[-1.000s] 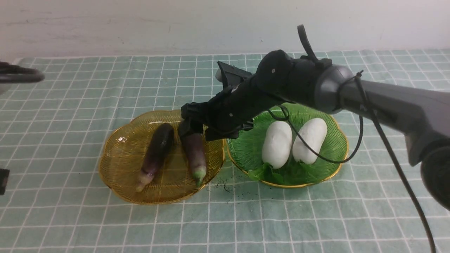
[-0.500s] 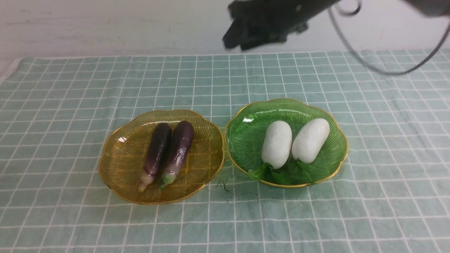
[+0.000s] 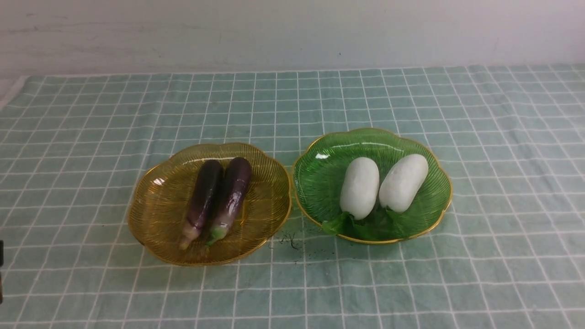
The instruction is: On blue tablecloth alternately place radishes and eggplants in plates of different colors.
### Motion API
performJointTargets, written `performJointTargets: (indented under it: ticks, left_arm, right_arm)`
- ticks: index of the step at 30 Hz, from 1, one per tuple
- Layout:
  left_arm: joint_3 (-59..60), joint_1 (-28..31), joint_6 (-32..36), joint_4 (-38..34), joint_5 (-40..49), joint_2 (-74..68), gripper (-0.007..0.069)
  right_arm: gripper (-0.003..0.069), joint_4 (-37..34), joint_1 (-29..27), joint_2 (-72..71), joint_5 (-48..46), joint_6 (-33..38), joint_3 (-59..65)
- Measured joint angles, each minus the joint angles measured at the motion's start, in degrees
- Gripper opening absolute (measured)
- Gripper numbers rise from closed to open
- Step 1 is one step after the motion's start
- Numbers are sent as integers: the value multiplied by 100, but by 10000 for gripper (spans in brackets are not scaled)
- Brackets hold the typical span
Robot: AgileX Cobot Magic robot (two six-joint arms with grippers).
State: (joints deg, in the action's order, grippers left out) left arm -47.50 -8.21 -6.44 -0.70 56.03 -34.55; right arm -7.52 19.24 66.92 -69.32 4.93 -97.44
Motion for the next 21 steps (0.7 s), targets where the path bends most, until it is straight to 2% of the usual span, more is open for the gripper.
performJointTargets:
  ticks: [2, 8, 9, 11, 15, 21]
  left_arm:
    - [0, 0, 0, -25, -205, 0, -8]
    - [0, 0, 0, -45, -1075, 0, -8]
    - [0, 0, 0, -45, -1168, 0, -8]
    - [0, 0, 0, -51, -1272, 0, -8]
    - [0, 0, 0, -51, -1384, 0, -8]
    - [31, 0, 49, -74, -1247, 85, -8]
  right_arm:
    - [-14, 14, 0, -546, 403, -8, 682]
    - [-15, -43, 0, -3798, 4600, -20, 5479]
    - [-15, -91, 0, -4298, 5482, -21, 6056]
    - [-15, -142, 0, -5002, 6476, -21, 7086]
    - [-15, -200, 0, -6205, 7815, -21, 8343]
    - [-15, -221, 0, -6500, 8348, -4, 8601]
